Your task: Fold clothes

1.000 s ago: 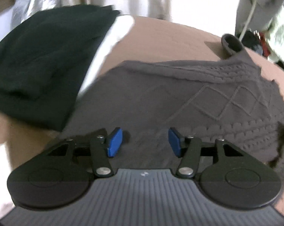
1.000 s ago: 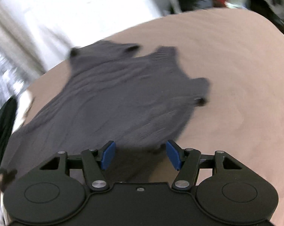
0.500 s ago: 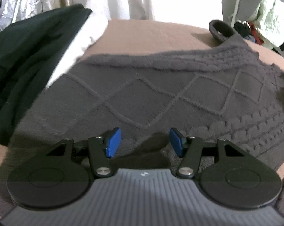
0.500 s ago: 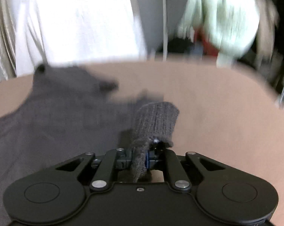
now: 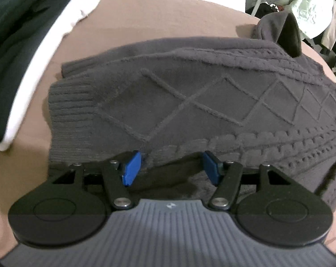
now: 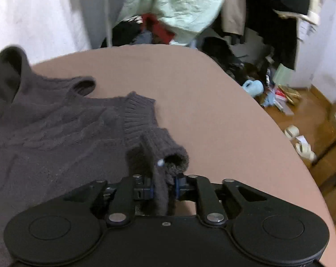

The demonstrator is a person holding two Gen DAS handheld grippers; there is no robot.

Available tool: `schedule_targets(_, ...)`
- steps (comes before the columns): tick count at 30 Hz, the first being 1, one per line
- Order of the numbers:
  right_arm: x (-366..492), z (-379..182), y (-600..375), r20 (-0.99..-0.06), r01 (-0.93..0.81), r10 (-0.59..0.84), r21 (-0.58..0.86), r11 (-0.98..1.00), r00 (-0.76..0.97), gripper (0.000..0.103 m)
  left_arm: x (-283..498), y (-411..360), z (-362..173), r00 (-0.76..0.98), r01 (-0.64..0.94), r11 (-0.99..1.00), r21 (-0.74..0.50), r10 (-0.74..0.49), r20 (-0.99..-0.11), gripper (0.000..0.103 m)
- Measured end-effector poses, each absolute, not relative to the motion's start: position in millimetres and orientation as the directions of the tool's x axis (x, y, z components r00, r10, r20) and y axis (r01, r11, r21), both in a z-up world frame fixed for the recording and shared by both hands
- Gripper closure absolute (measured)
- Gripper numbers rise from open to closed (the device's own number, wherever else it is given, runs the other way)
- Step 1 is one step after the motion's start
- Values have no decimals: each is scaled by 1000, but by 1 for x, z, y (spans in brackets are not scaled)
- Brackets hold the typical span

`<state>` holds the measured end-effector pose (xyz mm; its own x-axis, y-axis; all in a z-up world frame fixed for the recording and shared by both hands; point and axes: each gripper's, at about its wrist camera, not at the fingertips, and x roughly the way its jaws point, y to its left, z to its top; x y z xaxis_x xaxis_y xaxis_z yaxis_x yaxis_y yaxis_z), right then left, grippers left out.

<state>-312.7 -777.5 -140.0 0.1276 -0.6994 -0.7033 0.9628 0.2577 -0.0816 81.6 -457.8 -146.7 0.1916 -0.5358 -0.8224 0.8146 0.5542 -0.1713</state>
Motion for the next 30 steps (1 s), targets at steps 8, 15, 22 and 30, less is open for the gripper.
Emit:
schedule_targets(8, -276, -85, -740, -581, 929, -766, -45, 367, 275, 38, 118, -431, -121, 382, 726, 685, -61, -475, -793, 31)
schedule_targets(15, -263, -92, -652, -614, 854, -648, 85, 513, 451, 35, 123, -414, -124, 294, 711, 682, -170, -509, -809, 31)
schedule_targets(22, -258, -116, -593, -700, 786, -476, 199, 586, 532, 35, 78, -431, -132, 119, 789, 532, -307, -623, -773, 31)
schedule_targets(30, -269, -136, -594, -721, 863, -530, 189, 468, 446, 34, -12, -446, -121, -20, 914, 274, -299, -706, -708, 30)
